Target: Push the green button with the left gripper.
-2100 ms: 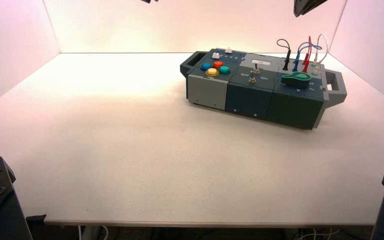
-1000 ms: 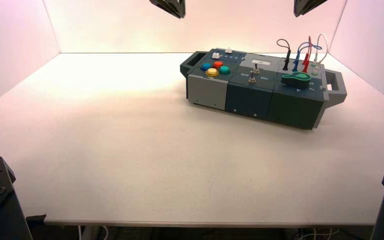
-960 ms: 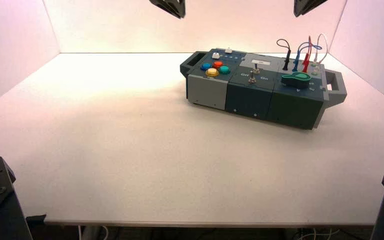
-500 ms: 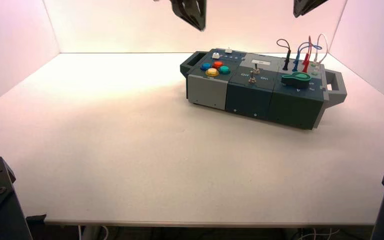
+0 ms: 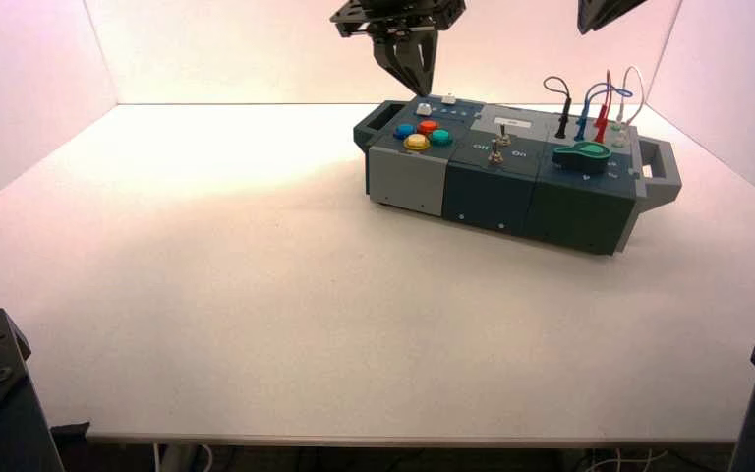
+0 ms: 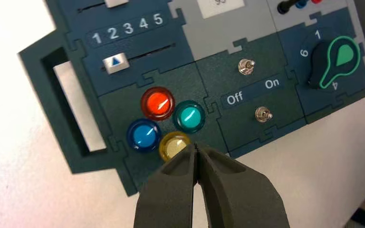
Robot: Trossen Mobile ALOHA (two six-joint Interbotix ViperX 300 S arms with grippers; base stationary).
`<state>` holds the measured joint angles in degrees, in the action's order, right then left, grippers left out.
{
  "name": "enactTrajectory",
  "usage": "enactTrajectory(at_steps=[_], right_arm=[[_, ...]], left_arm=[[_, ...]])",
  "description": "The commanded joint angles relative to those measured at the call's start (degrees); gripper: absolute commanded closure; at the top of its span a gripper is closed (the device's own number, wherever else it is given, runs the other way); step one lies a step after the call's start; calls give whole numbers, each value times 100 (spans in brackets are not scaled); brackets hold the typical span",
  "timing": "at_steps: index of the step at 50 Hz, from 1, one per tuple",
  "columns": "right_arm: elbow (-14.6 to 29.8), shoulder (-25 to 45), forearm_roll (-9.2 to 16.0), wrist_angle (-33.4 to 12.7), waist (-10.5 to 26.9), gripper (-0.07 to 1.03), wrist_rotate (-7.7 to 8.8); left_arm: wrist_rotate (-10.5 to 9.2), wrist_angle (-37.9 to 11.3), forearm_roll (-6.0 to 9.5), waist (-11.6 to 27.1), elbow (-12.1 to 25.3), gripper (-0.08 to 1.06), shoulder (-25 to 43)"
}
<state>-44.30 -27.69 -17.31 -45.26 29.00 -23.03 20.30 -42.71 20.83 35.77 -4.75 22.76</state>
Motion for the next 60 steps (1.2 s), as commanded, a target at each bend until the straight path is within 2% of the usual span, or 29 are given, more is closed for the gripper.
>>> enactTrajectory(at_steps=[1,16,26,39,60], right_arm=[[202,-70,18,35,-35,83,-62],[220,-149,26,44,-114,83,-79],[202,-255,26,44,-123,83,-79],[176,-352,44,9,-123,83,-79],[202,-396,62,-9,-123,83,-79]], left_arm=[[62,-97,9,44,316,100,9],[62,-360,97,193,844,100,439],[-53,-536,105,229,1099,100,686],[-158,-519,88,193,1055,100,712],[-185,-527,79,18,1143,100,1028]])
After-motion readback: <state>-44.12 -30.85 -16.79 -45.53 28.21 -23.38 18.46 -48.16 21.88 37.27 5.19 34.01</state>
